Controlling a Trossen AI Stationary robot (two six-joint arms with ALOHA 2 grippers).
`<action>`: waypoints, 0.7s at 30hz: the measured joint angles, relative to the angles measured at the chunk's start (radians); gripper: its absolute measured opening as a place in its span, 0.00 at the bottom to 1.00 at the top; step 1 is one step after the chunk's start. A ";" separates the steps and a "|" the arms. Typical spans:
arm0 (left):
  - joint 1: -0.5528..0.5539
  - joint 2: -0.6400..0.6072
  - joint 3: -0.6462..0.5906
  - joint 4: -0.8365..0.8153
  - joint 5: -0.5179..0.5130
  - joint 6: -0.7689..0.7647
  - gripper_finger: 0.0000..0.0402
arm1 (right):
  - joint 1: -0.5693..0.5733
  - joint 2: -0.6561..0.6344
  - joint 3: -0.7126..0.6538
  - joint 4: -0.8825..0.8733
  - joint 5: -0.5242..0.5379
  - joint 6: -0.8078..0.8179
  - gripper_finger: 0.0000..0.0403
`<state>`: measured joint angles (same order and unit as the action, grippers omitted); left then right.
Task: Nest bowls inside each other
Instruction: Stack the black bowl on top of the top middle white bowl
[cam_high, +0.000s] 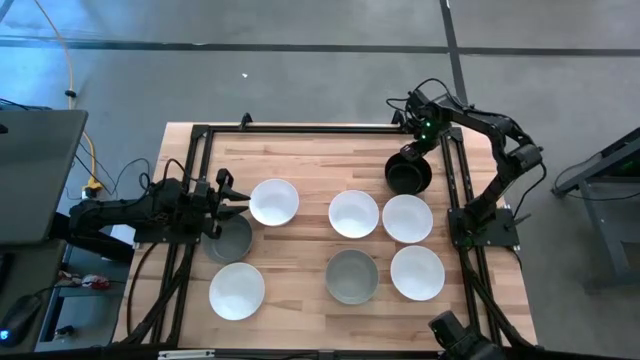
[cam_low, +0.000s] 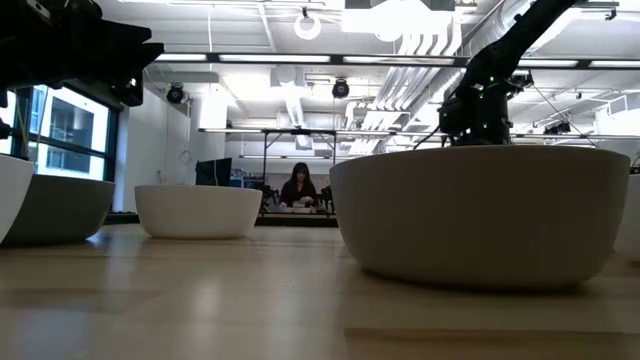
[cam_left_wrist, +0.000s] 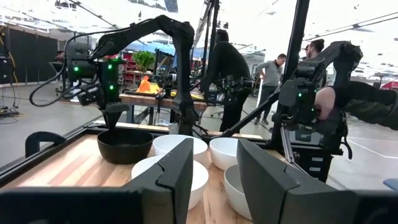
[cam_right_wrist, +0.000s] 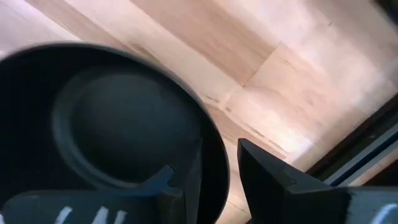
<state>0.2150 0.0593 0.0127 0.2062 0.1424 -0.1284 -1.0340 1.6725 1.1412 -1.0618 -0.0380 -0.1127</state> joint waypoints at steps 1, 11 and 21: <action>0.000 0.000 0.000 0.000 0.000 0.000 0.28 | 0.000 0.010 0.000 -0.002 0.000 0.000 0.24; 0.000 0.000 0.000 -0.003 0.000 0.000 0.28 | 0.000 0.058 0.000 0.010 0.002 -0.022 0.23; 0.000 0.000 0.000 -0.004 0.000 0.027 0.28 | 0.000 0.058 0.000 0.010 0.001 -0.027 0.01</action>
<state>0.2153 0.0593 0.0124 0.2024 0.1421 -0.1013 -1.0336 1.7302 1.1412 -1.0516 -0.0372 -0.1398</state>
